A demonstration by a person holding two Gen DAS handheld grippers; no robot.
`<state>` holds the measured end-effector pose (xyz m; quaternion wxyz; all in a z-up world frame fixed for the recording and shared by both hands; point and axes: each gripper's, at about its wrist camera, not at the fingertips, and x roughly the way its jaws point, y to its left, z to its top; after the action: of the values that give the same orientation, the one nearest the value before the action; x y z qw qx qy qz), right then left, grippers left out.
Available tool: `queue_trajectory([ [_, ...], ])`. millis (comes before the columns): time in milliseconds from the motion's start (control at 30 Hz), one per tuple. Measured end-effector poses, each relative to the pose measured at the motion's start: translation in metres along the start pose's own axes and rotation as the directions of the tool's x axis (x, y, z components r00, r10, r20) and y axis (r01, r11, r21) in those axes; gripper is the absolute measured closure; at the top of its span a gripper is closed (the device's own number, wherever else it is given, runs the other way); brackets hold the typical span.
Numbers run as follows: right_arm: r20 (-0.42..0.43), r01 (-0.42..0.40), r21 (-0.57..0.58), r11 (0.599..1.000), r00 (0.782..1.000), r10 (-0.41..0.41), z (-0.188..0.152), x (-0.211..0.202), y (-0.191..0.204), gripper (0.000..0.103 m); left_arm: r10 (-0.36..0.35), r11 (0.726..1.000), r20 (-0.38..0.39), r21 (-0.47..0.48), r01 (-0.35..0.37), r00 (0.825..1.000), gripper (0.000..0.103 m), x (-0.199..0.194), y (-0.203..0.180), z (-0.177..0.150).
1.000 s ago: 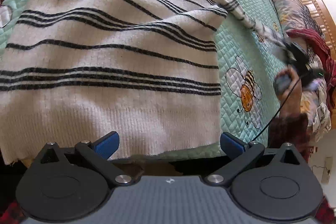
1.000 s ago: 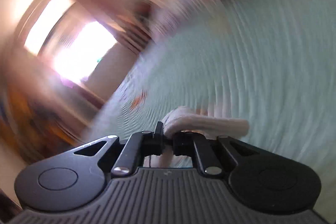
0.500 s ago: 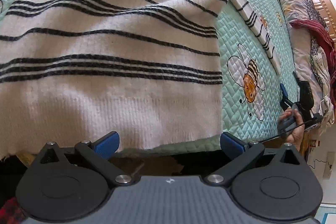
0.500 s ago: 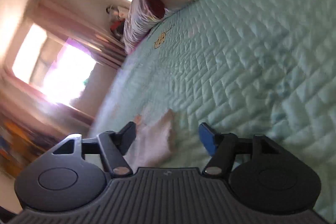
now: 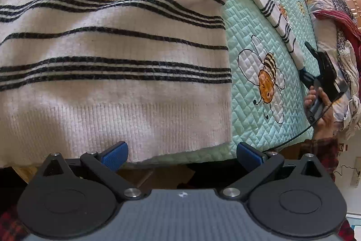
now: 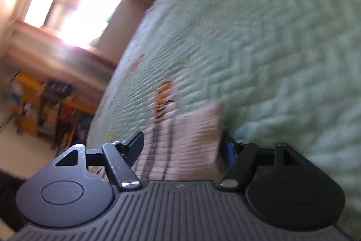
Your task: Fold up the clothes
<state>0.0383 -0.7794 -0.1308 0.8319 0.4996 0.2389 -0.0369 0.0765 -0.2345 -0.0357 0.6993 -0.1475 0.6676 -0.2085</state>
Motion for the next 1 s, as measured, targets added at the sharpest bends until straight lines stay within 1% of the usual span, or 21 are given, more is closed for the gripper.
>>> queue_trajectory([
  [33,-0.005,0.026,-0.028,0.999,1.0,-0.026,-0.003,0.003,0.001,0.064,0.001,1.0,0.001,0.002,-0.001,1.0,0.001,0.0,0.0,0.0],
  [67,-0.011,0.049,-0.05,0.998,0.999,-0.05,-0.005,0.005,0.002,0.094,0.001,1.0,0.001,0.003,-0.001,1.0,0.001,-0.001,-0.001,0.0],
  [100,-0.016,0.057,-0.054,0.997,0.998,-0.058,-0.006,0.008,-0.001,0.095,0.004,1.0,0.003,-0.001,-0.004,1.0,0.001,-0.001,0.0,0.001],
  [167,-0.006,0.039,-0.086,0.996,0.999,-0.04,-0.009,0.007,-0.001,0.095,0.011,1.0,0.005,-0.012,-0.011,1.0,0.001,-0.002,0.003,0.003],
  [267,0.035,0.098,-0.228,0.969,0.995,-0.092,-0.002,0.009,0.028,0.095,0.022,0.999,0.009,-0.029,-0.022,1.0,0.001,-0.002,0.007,0.005],
  [367,0.16,0.129,-0.331,0.935,0.984,-0.079,0.019,-0.008,0.063,0.095,0.022,0.999,0.014,-0.044,-0.021,1.0,0.001,-0.002,0.01,0.008],
  [433,0.238,0.196,-0.368,0.909,0.965,-0.111,0.035,-0.018,0.072,0.095,0.02,0.999,0.013,-0.045,-0.019,1.0,0.001,-0.001,0.011,0.008],
  [500,0.247,0.257,-0.371,0.892,0.954,-0.172,0.054,0.001,0.061,0.095,0.017,0.999,0.011,-0.046,-0.017,1.0,0.001,0.0,0.012,0.008],
  [533,0.212,0.276,-0.372,0.886,0.955,-0.208,0.056,0.017,0.051,0.093,0.016,0.999,0.01,-0.046,-0.016,1.0,0.001,0.0,0.013,0.008],
  [567,0.183,0.3,-0.375,0.877,0.952,-0.246,0.058,0.032,0.041,0.089,0.014,0.999,0.011,-0.045,-0.013,1.0,0.001,0.0,0.014,0.007],
  [600,0.177,0.338,-0.382,0.86,0.94,-0.291,0.055,0.045,0.03,0.085,0.01,0.999,0.012,-0.044,-0.01,1.0,0.001,0.0,0.014,0.007],
  [633,0.178,0.362,-0.375,0.854,0.932,-0.317,0.054,0.052,0.021,0.085,0.007,0.999,0.015,-0.042,-0.006,1.0,0.001,-0.001,0.015,0.006],
  [733,0.247,0.309,-0.235,0.922,0.936,-0.251,0.049,0.029,0.006,0.078,0.004,0.999,0.033,-0.039,-0.003,0.999,0.001,-0.008,0.02,0.004],
  [767,0.279,0.303,-0.19,0.934,0.929,-0.245,0.046,0.019,0.003,0.074,0.008,0.999,0.044,-0.037,-0.006,0.999,0.001,-0.011,0.023,0.004],
  [800,0.331,0.344,-0.146,0.927,0.9,-0.282,0.04,0.004,0.005,0.072,0.014,0.999,0.06,-0.031,-0.012,0.998,0.001,-0.014,0.026,0.004],
  [833,0.377,0.381,-0.108,0.918,0.87,-0.317,0.032,-0.011,0.009,0.065,0.023,0.999,0.075,-0.024,-0.021,0.997,0.001,-0.017,0.028,0.004],
  [867,0.405,0.404,-0.1,0.909,0.851,-0.333,0.023,-0.024,0.016,0.058,0.031,0.999,0.091,-0.017,-0.03,0.995,0.001,-0.02,0.031,0.003],
  [900,0.406,0.387,-0.126,0.913,0.86,-0.308,0.01,-0.036,0.028,0.057,0.031,0.999,0.101,-0.016,-0.03,0.994,0.001,-0.022,0.034,0.003],
  [933,0.36,0.315,-0.199,0.928,0.904,-0.229,-0.008,-0.047,0.041,0.056,0.02,1.0,0.106,-0.021,-0.018,0.994,0.001,-0.024,0.039,0.003],
  [967,0.27,0.221,-0.281,0.934,0.952,-0.145,-0.026,-0.053,0.056,0.054,0.007,0.999,0.109,-0.032,-0.003,0.994,0.001,-0.026,0.044,0.004],
  [1000,0.153,0.122,-0.351,0.928,0.986,-0.072,-0.046,-0.056,0.072,0.052,-0.005,0.999,0.115,-0.042,0.01,0.993,0.001,-0.028,0.048,0.004],
])
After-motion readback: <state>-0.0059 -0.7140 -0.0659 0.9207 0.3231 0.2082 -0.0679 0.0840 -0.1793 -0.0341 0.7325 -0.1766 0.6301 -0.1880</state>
